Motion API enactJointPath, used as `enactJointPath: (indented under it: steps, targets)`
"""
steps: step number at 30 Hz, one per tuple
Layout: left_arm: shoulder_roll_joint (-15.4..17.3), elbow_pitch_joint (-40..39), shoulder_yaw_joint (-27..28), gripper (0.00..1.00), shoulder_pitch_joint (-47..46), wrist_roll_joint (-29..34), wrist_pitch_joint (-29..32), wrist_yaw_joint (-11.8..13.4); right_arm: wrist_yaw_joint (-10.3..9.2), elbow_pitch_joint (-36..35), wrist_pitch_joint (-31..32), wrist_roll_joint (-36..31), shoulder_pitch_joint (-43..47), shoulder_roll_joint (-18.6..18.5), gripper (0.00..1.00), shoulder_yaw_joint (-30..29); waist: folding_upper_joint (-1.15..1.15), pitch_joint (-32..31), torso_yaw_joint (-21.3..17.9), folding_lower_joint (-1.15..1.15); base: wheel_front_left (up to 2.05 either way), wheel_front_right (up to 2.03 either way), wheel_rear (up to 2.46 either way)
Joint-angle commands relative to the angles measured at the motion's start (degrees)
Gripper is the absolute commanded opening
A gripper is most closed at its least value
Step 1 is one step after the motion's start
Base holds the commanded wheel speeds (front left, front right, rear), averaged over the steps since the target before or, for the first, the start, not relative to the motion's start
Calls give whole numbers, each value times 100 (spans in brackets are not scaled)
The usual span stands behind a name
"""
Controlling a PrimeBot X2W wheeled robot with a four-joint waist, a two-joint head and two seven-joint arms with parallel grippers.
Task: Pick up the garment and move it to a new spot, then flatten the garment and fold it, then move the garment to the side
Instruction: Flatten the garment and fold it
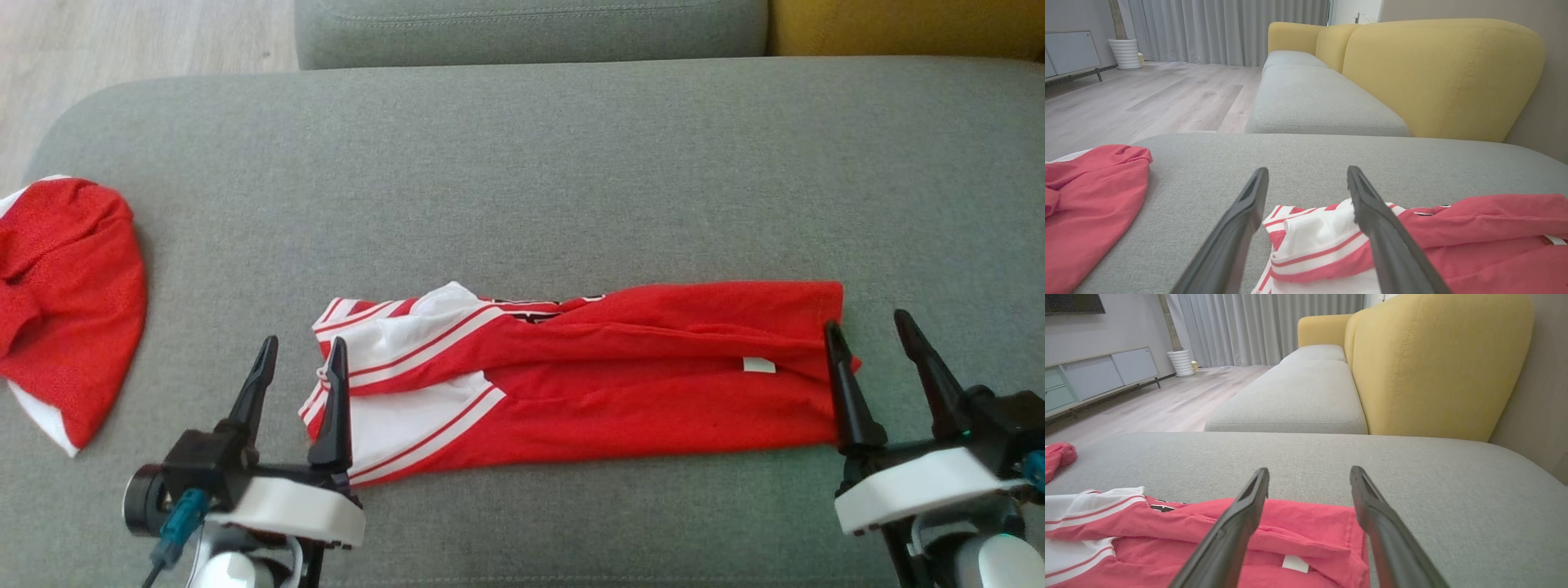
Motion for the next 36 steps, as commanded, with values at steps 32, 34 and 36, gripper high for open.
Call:
enactJointPath:
  steps: [32, 34, 36]
  targets:
    - [-140, 184, -189, 100, -921, -17, -155, -131, -5, 2696, 1386, 755, -958, -95, 69, -418, 0, 656, 321, 0, 0, 0, 0]
    - [-133, 187, -171, 100, -927, -19, -156, -144, -5, 2681, 1535, 841, -902, -71, 0, -377, 0, 651, 300, 0, 0, 0, 0]
    - [-126, 172, -152, 100, -933, -13, -157, -154, -5, 2626, 1630, 924, -857, -47, 0, -352, 0, 645, 287, 0, 0, 0, 0]
